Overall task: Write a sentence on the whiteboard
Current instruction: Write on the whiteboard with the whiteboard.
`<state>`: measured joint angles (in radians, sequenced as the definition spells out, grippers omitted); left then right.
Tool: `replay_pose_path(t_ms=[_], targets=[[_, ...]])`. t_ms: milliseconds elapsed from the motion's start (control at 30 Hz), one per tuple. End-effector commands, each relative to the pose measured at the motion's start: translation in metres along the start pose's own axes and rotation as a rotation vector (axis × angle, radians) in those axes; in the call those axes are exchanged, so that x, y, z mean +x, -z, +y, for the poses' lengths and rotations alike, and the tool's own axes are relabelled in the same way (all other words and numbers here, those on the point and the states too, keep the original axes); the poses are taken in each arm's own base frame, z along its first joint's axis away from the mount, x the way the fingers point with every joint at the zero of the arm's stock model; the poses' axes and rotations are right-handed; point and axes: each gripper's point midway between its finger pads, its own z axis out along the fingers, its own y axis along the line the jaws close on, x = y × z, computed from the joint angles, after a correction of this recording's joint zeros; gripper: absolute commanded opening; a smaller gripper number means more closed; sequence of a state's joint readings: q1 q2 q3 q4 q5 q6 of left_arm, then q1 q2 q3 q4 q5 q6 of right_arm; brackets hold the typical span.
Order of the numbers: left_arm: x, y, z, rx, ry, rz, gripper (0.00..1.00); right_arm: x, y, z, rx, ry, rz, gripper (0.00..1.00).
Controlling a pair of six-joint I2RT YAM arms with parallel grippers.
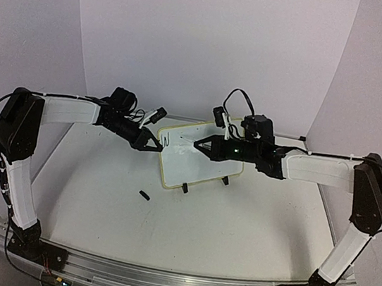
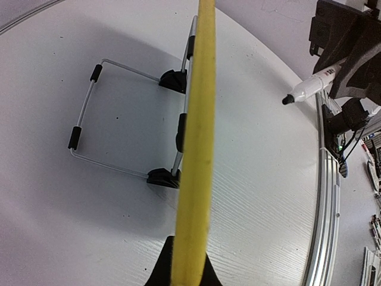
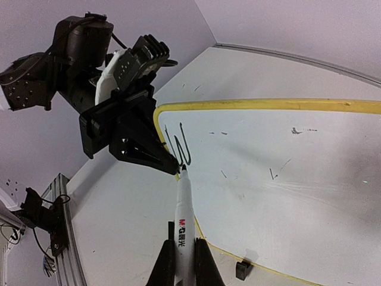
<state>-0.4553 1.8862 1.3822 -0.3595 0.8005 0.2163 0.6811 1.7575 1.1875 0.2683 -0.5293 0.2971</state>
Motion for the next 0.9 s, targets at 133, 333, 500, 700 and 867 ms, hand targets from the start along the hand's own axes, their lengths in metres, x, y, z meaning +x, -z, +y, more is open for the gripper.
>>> replay_pose_path(t_ms=[133,333,500,700,867], targets=[[0.035,-0.015,-0.005,0.029,0.083,0.123,0.00,-0.022,-0.017,0.008,-0.044,0.036,-0.018,0.00],[0.034,-0.015,-0.006,0.031,0.082,0.123,0.00,-0.015,-0.029,0.012,-0.061,0.051,0.026,0.00],[0.033,-0.015,-0.007,0.033,0.080,0.121,0.00,-0.007,-0.036,0.008,-0.055,0.043,0.054,0.00],[0.032,-0.015,-0.007,0.034,0.080,0.120,0.00,-0.005,-0.040,-0.004,0.006,0.031,0.058,0.00],[0.033,-0.015,-0.006,0.035,0.082,0.122,0.00,-0.005,-0.042,-0.011,0.038,0.026,0.055,0.00]])
